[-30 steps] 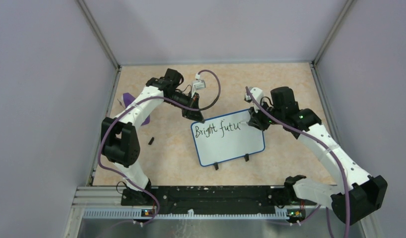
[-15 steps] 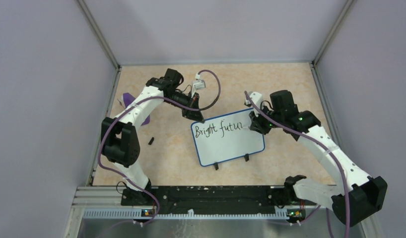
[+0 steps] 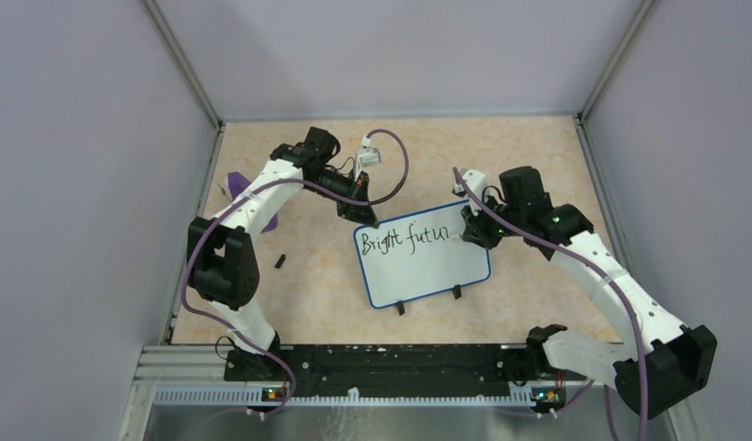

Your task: Write a sentence on the whiteboard

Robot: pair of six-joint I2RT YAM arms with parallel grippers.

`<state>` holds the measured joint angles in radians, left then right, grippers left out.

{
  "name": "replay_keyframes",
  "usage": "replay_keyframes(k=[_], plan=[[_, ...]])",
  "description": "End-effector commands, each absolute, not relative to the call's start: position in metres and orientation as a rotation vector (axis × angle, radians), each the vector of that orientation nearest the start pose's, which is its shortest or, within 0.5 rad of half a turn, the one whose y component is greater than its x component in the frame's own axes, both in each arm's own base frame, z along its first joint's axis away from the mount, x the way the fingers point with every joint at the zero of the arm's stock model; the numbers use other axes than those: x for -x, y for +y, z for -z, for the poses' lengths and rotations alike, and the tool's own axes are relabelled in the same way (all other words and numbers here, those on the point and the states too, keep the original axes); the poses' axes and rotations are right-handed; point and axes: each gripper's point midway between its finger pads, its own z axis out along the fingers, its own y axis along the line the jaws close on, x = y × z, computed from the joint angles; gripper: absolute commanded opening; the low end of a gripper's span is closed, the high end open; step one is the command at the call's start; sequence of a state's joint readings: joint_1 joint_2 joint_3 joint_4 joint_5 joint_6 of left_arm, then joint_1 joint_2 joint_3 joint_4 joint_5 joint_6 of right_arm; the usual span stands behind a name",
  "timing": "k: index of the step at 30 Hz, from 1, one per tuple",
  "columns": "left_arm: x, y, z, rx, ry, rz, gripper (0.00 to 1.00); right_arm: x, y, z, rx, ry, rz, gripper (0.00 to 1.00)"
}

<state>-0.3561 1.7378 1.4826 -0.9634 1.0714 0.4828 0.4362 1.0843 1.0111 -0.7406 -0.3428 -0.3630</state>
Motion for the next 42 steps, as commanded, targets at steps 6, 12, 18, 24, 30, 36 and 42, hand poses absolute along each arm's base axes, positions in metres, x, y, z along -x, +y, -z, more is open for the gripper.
replay_keyframes(k=[6,12,18,24,30,36,42], plan=[[-0.265,-0.255,-0.197,-1.221,2.059,1.383,0.00,-0.266,0.166,-0.220,1.000,2.006,-0.392,0.00],[-0.266,-0.256,-0.198,-1.223,2.052,1.383,0.00,-0.271,0.160,-0.225,0.973,2.003,-0.364,0.00],[-0.266,-0.256,-0.198,-1.221,2.056,1.385,0.00,-0.269,0.157,-0.224,0.978,2.011,-0.357,0.00],[-0.266,-0.256,-0.198,-1.222,2.054,1.389,0.00,-0.259,0.155,-0.226,1.008,2.008,-0.369,0.00],[-0.265,-0.256,-0.198,-1.221,2.053,1.393,0.00,-0.247,0.153,-0.220,1.037,2.022,-0.387,0.00],[-0.266,-0.256,-0.197,-1.220,2.056,1.396,0.00,-0.250,0.156,-0.211,1.042,2.033,-0.401,0.00],[-0.265,-0.256,-0.197,-1.224,2.055,1.389,0.00,-0.257,0.160,-0.207,1.039,2.037,-0.406,0.00]])
